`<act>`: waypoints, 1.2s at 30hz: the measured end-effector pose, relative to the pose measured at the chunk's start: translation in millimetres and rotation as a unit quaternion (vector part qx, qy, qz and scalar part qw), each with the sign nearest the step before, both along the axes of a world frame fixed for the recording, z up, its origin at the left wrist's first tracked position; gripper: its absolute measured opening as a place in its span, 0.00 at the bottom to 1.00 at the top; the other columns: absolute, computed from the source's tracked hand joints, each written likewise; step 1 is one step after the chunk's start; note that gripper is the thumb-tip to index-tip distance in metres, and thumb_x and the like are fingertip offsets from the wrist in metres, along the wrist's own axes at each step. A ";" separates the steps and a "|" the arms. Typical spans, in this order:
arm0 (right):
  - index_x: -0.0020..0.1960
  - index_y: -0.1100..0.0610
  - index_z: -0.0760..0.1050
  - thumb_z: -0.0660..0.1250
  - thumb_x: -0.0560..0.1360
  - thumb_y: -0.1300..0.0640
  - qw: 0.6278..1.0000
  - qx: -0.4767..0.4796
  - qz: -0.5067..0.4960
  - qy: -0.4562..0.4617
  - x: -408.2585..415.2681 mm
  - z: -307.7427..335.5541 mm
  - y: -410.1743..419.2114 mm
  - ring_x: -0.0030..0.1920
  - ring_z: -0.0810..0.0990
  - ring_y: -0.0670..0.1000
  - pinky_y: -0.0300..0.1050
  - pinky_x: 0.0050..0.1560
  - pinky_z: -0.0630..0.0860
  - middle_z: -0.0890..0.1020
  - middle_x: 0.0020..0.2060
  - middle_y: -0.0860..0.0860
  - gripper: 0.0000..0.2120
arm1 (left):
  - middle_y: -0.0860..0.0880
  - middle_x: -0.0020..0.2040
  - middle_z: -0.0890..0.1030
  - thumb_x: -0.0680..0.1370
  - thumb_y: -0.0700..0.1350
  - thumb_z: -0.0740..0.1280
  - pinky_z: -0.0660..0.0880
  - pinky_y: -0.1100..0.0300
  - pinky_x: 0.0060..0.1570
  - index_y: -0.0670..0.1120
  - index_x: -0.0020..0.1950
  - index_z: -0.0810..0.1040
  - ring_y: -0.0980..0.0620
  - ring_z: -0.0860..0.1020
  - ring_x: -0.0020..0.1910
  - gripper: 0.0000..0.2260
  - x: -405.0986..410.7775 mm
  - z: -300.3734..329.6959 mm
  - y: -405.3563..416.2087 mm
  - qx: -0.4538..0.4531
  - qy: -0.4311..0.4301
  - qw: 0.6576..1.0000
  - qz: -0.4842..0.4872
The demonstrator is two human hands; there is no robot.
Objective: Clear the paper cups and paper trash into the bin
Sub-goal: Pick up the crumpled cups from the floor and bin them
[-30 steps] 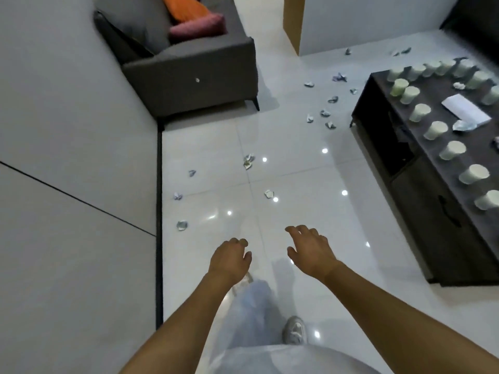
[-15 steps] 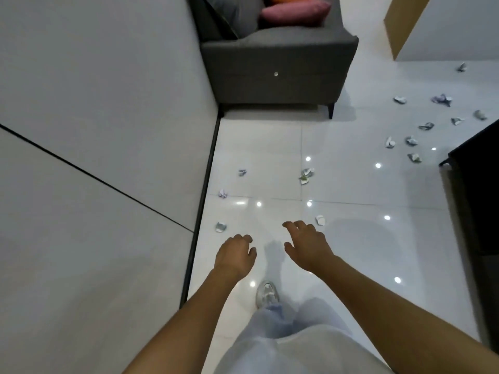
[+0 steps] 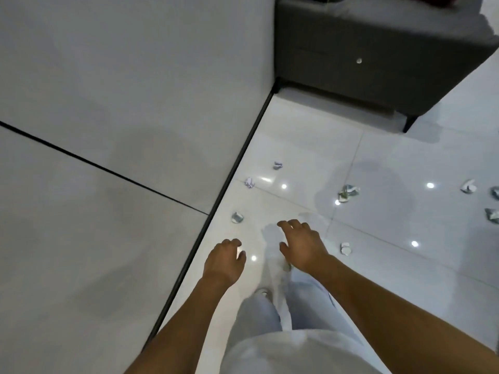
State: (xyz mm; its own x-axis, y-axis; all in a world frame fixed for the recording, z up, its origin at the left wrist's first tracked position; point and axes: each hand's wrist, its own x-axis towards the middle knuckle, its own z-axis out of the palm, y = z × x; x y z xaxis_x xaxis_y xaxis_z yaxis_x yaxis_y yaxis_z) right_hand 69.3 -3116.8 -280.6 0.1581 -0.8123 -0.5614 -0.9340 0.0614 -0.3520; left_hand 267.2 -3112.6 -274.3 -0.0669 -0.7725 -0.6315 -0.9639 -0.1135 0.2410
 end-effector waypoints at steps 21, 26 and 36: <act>0.74 0.53 0.59 0.62 0.77 0.55 0.984 0.036 0.174 0.001 57.8 -371.2 -141.1 0.65 0.69 0.58 0.51 0.62 0.70 0.68 0.69 0.56 0.27 | 0.45 0.60 0.78 0.80 0.47 0.61 0.73 0.53 0.57 0.45 0.62 0.75 0.46 0.76 0.57 0.13 64.9 -349.0 -98.6 0.014 0.023 0.975 0.219; 0.73 0.54 0.60 0.63 0.76 0.55 0.973 0.012 0.232 -0.002 94.9 -496.7 -171.7 0.64 0.68 0.59 0.52 0.62 0.70 0.68 0.68 0.56 0.27 | 0.46 0.62 0.77 0.80 0.47 0.61 0.71 0.55 0.58 0.46 0.63 0.75 0.48 0.75 0.59 0.13 92.9 -471.5 -119.7 0.003 0.035 0.971 0.235; 0.72 0.53 0.61 0.69 0.72 0.55 0.941 -0.036 0.335 -0.034 170.9 -681.9 -224.9 0.66 0.67 0.58 0.51 0.63 0.71 0.66 0.69 0.55 0.32 | 0.46 0.58 0.79 0.79 0.45 0.64 0.70 0.59 0.59 0.44 0.61 0.77 0.48 0.76 0.58 0.12 134.2 -653.2 -160.0 -0.026 0.094 0.933 0.346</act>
State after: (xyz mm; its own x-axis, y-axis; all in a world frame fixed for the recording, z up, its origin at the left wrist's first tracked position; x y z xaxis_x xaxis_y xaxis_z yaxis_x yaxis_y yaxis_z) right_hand 240.2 -3341.7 -962.5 0.6818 -0.5538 -0.4780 -0.7299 -0.5590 -0.3934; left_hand 401.4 -3272.6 -927.4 0.3544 -0.7010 -0.6189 -0.6042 -0.6768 0.4206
